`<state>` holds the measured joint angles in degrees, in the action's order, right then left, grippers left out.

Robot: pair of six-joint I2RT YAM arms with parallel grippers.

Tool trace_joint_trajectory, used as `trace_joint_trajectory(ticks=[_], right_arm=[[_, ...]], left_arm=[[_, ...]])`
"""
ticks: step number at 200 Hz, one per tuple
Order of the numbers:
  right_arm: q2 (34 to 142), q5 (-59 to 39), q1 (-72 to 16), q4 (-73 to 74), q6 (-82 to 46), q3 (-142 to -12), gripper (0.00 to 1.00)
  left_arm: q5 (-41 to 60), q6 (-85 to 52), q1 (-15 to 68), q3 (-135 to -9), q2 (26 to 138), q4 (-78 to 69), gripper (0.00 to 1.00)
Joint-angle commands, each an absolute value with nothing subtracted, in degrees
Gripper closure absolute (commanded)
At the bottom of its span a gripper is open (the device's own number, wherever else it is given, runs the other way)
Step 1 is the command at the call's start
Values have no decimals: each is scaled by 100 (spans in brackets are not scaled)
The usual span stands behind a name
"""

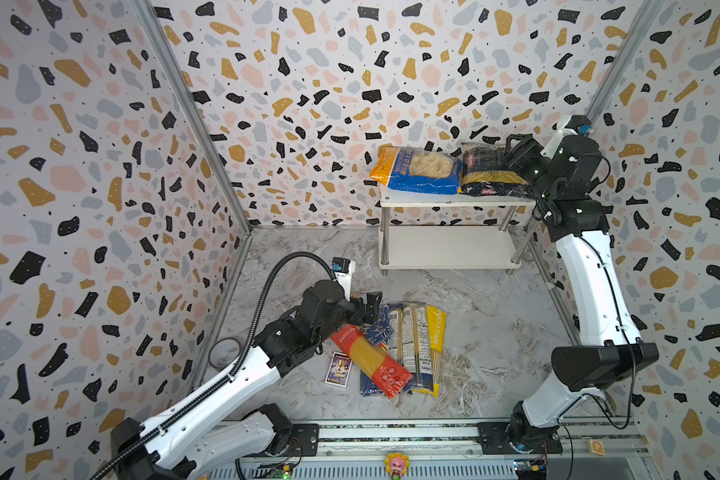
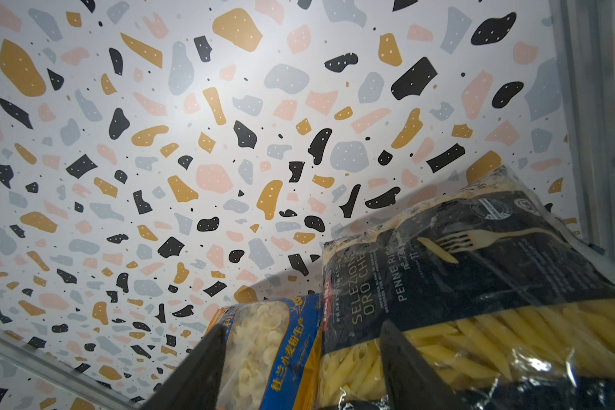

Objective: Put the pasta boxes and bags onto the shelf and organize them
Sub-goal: 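Lower the penne bag onto the top shelf and open the right gripper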

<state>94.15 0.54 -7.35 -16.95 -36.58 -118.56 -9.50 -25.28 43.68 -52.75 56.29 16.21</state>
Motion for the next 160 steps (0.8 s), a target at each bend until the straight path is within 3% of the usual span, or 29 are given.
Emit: trace_joint_trajectory(ticks=[1, 58, 160], right_arm=[[8974, -6, -779, -1317, -3585, -11491, 30], [8339, -44, -768, -1261, -3412, -10463, 30], [6354, -699, -999, -1380, -3357, -7218, 27]], left_arm=[[-920, -2549, 4386, -5238, 5538, 1432, 0], [-1126, -2605, 4385, -5087, 5463, 1421, 0], [-1589, -3246, 4342, -4073, 4683, 1718, 1]])
